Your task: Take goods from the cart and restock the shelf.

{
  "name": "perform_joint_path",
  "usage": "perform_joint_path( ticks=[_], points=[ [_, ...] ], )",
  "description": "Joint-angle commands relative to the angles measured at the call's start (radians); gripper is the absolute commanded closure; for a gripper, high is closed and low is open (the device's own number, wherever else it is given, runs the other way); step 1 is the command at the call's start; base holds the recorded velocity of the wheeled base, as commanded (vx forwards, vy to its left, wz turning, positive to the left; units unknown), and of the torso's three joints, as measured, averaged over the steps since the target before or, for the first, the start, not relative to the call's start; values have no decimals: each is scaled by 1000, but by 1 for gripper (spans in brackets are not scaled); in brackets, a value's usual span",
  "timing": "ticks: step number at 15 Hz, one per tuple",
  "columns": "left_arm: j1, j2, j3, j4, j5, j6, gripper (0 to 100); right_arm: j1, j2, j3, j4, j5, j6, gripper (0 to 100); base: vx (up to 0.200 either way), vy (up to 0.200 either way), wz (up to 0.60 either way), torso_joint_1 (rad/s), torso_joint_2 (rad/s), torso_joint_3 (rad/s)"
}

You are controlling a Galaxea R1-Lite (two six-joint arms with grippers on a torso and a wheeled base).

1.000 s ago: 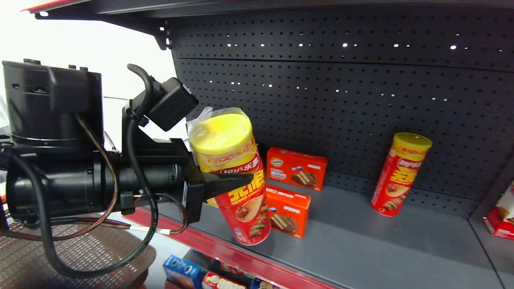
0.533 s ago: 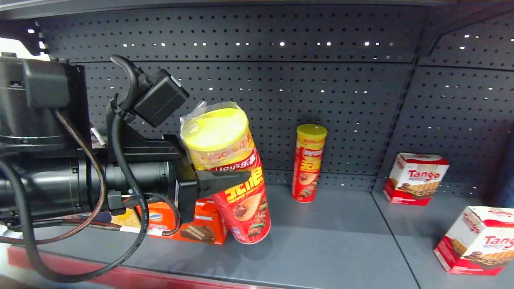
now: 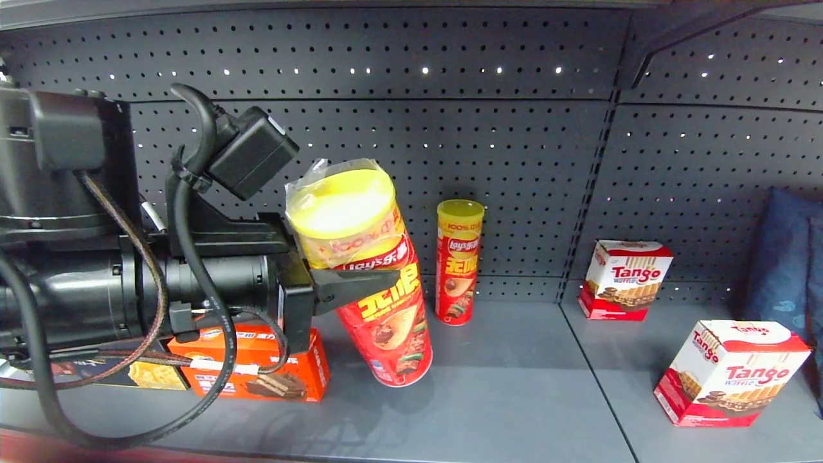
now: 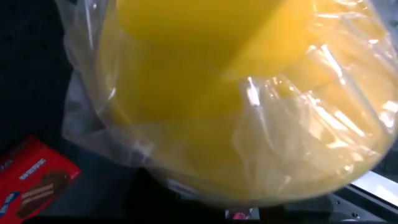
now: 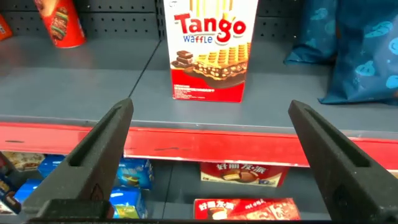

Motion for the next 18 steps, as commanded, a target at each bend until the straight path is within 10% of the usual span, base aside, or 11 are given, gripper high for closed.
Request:
perform_joint_path(
  ticks=[1, 5, 10, 18],
  points=[
    [1, 1, 1, 0, 0, 0, 100, 0, 0, -2, 0, 0, -2, 0, 0, 0, 0, 0, 0, 0],
    [-2, 1, 32, -8, -1, 4, 100, -2, 0, -3, 1, -46, 1, 0, 0, 0, 0, 0, 0, 0],
    [-18, -7, 40, 6, 15, 6, 100, 51, 412, -430, 3, 49, 121, 0, 0, 0, 0, 0, 0, 0],
    [2, -16, 56, -5, 9, 0, 100, 437, 936, -746, 3, 138, -58, 0, 0, 0, 0, 0, 0, 0]
  ],
)
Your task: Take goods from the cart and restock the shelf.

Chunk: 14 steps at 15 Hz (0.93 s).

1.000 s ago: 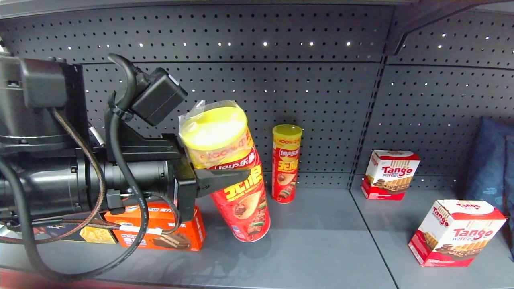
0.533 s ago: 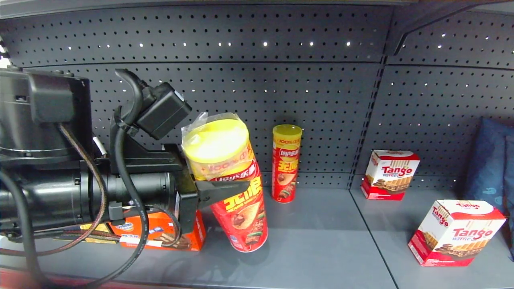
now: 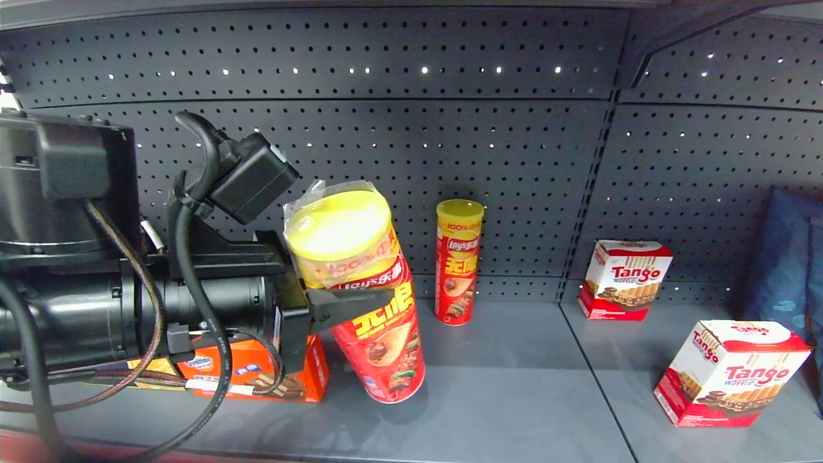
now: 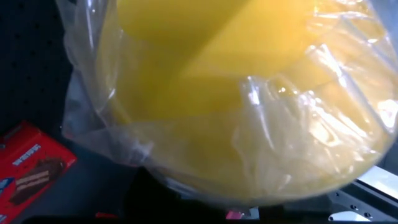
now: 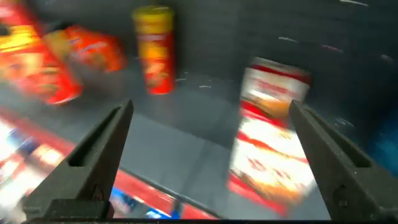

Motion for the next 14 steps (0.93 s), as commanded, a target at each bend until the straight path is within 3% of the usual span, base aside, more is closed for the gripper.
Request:
perform_joint_path(
  ticks=[1, 4, 7, 9, 12, 14],
  points=[
    [2, 0, 4, 1, -2, 0, 100, 105, 209, -44, -60, 49, -14, 0, 0, 0, 0, 0, 0, 0],
    [7, -3, 2, 9, -5, -1, 100, 114, 355, -82, -91, 95, -22, 0, 0, 0, 0, 0, 0, 0],
    [22, -9, 5, 9, -39, 0, 100, 37, 538, -101, -261, 131, -106, 0, 0, 0, 0, 0, 0, 0],
    [22, -9, 5, 9, -39, 0, 100, -4, 613, -122, -301, 147, -157, 0, 0, 0, 0, 0, 0, 0],
    [22, -16, 4, 9, -40, 0, 100, -7, 729, -191, -315, 160, -160, 0, 0, 0, 0, 0, 0, 0],
    [22, -19, 8, 10, -42, 0, 100, -6, 800, -206, -416, 182, -157, 0, 0, 0, 0, 0, 0, 0]
  ],
)
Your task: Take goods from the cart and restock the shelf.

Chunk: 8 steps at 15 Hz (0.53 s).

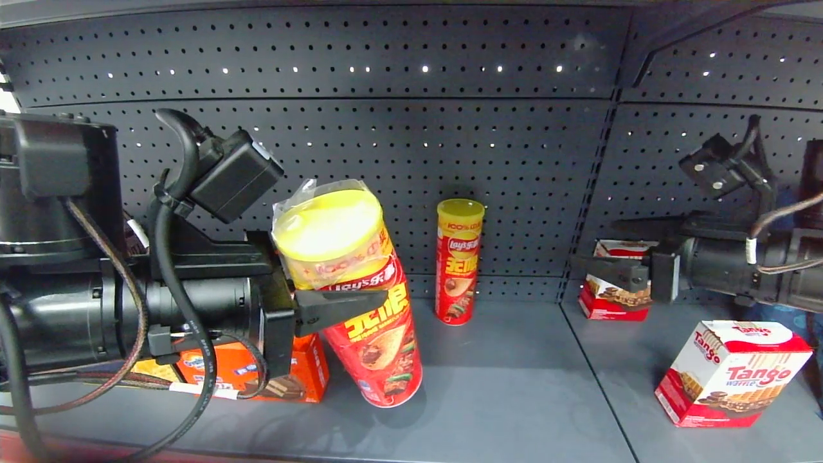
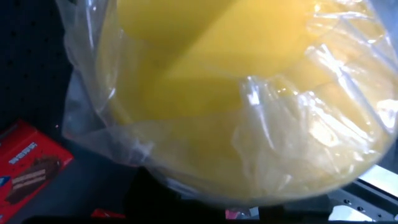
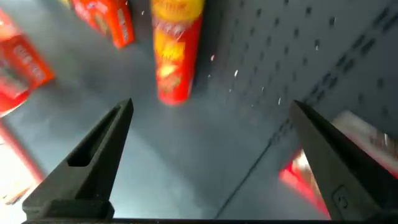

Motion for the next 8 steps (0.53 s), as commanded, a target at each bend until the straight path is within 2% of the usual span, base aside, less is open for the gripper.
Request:
perform_joint_path(
  ticks=[1, 3, 6, 8],
  points=[
    [0, -3, 6, 0, 0, 0, 100, -4, 110, -18, -56, 19, 0, 0, 0, 0, 0, 0, 0, 0],
    [0, -6, 26, -6, -8, 0, 100, 1, 170, -37, -117, 34, 1, 0, 0, 0, 0, 0, 0, 0],
    [0, -9, 27, -11, -15, 0, 100, -7, 258, -97, -189, 177, 0, 0, 0, 0, 0, 0, 0, 0],
    [1, -9, 27, -11, -23, 0, 100, -8, 310, -123, -247, 215, 0, 0, 0, 0, 0, 0, 0, 0]
  ],
)
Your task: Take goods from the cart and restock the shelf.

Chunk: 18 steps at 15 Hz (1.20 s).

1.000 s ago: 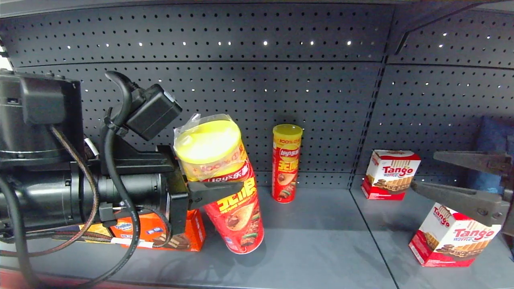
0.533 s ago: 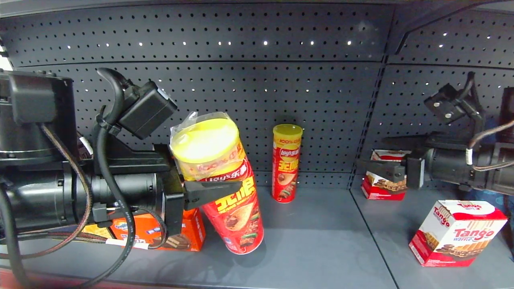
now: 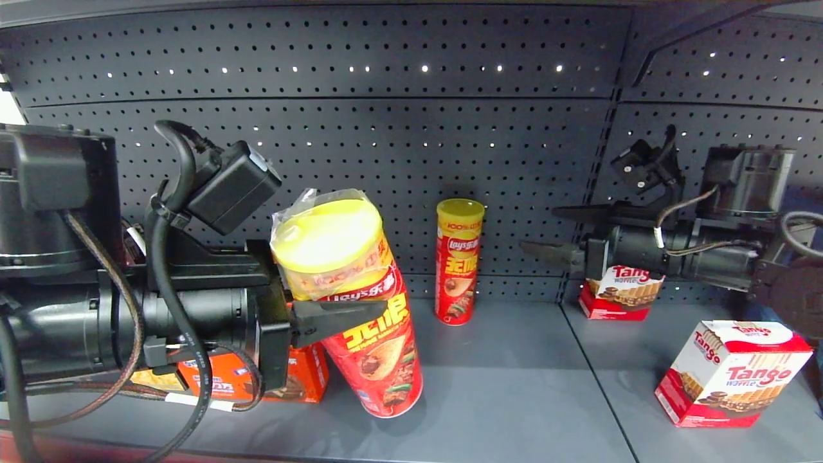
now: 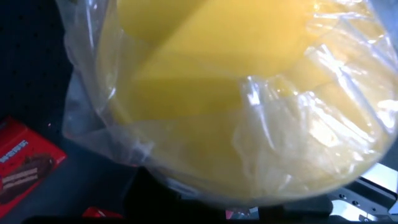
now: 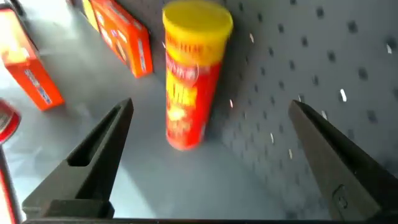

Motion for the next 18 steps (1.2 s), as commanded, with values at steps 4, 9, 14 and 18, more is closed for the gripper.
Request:
perform_joint_path(
  ticks=[4, 9, 14, 18],
  points=[
    [10, 1, -6, -5, -3, 1, 100, 3, 138, -62, -83, 123, 0, 0, 0, 0, 0, 0, 0, 0],
    [13, 0, -6, -5, -26, 1, 100, 12, 209, -117, -98, 159, 0, 0, 0, 0, 0, 0, 0, 0],
    [15, 0, -10, -3, -26, 0, 100, 28, 289, -173, -99, 199, 0, 0, 0, 0, 0, 0, 0, 0],
    [33, 0, 0, -3, -24, 0, 100, 49, 346, -196, -113, 201, 0, 0, 0, 0, 0, 0, 0, 0]
  ],
)
